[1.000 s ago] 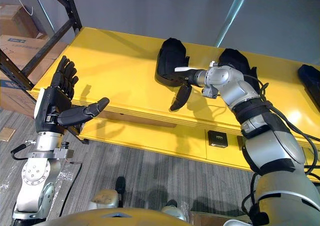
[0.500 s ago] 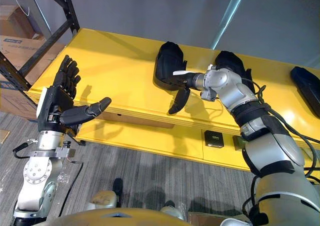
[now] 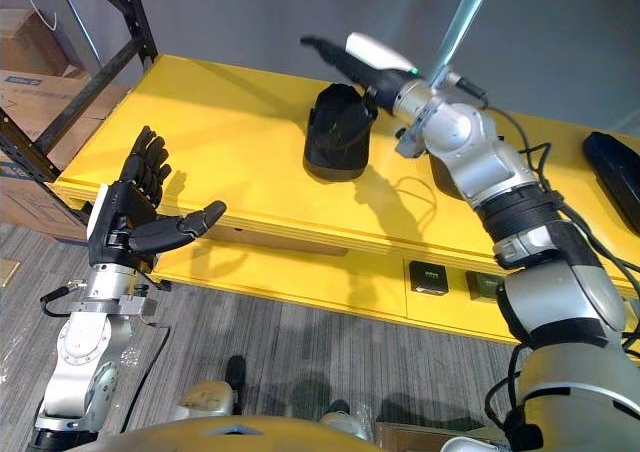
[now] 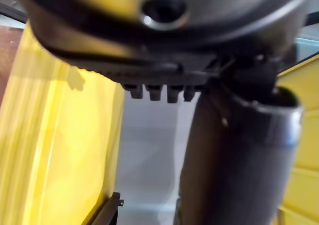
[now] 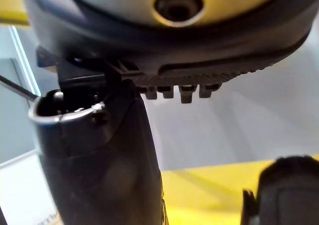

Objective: Walk over and take three plastic housings, then place them on the shelf

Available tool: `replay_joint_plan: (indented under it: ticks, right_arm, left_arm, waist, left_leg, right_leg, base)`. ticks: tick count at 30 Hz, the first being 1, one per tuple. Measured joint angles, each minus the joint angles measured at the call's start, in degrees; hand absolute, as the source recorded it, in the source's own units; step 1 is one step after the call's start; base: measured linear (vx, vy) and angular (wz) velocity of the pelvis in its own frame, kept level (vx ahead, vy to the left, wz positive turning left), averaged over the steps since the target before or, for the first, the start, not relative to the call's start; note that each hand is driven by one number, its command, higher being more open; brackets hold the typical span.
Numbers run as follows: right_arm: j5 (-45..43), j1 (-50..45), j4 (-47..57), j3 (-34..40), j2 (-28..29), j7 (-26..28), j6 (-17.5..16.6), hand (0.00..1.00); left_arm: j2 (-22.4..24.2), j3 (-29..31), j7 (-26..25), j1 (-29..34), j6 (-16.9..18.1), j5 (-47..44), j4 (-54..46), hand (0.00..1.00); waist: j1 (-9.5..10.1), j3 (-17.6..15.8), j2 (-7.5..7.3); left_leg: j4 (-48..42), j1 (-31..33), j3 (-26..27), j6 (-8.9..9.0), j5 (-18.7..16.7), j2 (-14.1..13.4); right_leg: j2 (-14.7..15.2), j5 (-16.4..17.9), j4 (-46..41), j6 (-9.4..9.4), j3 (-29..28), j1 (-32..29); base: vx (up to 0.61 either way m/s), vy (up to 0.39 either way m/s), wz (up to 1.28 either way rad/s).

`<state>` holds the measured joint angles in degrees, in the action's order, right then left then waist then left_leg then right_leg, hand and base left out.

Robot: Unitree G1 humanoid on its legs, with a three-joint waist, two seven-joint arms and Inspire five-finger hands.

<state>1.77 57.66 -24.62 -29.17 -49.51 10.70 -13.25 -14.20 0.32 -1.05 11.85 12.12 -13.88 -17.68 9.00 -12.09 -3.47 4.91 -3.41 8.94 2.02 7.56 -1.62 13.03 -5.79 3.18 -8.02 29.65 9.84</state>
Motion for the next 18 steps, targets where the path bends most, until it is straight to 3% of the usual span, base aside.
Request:
replay_joint_plan:
  ticks: [4, 8, 9, 11, 13, 18]
  right_arm:
    - [-0.1, -2.1, 4.0, 5.7, -0.3, -1.8, 0.1, 1.00]
    - [-9.3, -21.1, 22.3, 27.7, 1.8, -10.9, -1.9, 1.00]
    - [-11.7, -25.9, 26.0, 33.3, 4.6, -11.8, -2.0, 1.00]
    - [-14.3, -41.2, 36.5, 45.8, 17.1, -13.0, -2.1, 1.00]
    - [-14.1, -51.6, 41.4, 49.0, 26.5, -12.8, -2.1, 1.00]
    - [-14.1, -68.6, 42.9, 45.9, 39.2, -14.0, 1.2, 1.00]
  left_arm:
    - [-0.3, -0.1, 0.0, 0.3, 0.2, 0.0, 0.2, 1.00]
    - [-0.5, 0.3, -0.3, 3.0, 4.2, -2.6, 0.2, 1.00]
    - [-0.4, 0.7, -0.4, 3.5, 5.0, -3.1, 0.2, 1.00]
    - [0.7, 1.8, -1.0, 5.3, 6.1, -4.2, -1.5, 1.00]
    - [2.8, 2.9, -1.2, 6.8, 7.7, -5.0, -4.2, 1.00]
    - [5.3, -0.4, -1.4, 3.8, 12.4, -5.8, -8.0, 1.00]
  waist:
    - [-0.87, 0.3, 0.18]
    - [-1.65, 0.8, 0.31]
    - [-2.36, 1.5, 0.30]
    - [-5.05, 4.2, 0.21]
    - [-7.63, 5.2, 0.54]
    - [-11.57, 6.0, 2.11]
  left_leg:
    - [0.0, 0.0, 0.2, 0.13, -0.1, -0.1]
    - [0.1, 0.1, 2.1, 0.37, -0.8, 0.0]
    - [0.2, 0.2, 2.5, 0.23, -0.9, 0.0]
    - [0.2, 0.1, 3.9, 0.11, -1.4, 0.0]
    - [0.2, -0.4, 5.2, 0.13, -1.9, -0.1]
    - [0.2, -1.5, 11.4, 1.23, -3.7, -1.6]
  right_leg:
    - [0.0, 0.0, -0.1, 0.02, -0.1, -0.5]
    - [0.4, 0.0, -0.2, -0.01, -1.9, -1.8]
    - [0.5, 0.0, -0.2, -0.02, -2.5, -2.2]
    - [0.6, 0.0, -0.2, -0.14, -3.5, -2.8]
    - [0.5, 0.0, -0.1, -0.19, -5.1, -3.0]
    - [-0.8, 0.3, 0.0, -0.22, -11.8, -6.2]
  base:
    - [0.00, 0.000, 0.00]
    - [0.02, 0.021, -0.21]
    - [0.04, 0.025, -0.28]
    - [0.09, 0.025, -0.30]
    - [0.09, 0.014, -0.41]
    - [0.00, -0.006, -0.68]
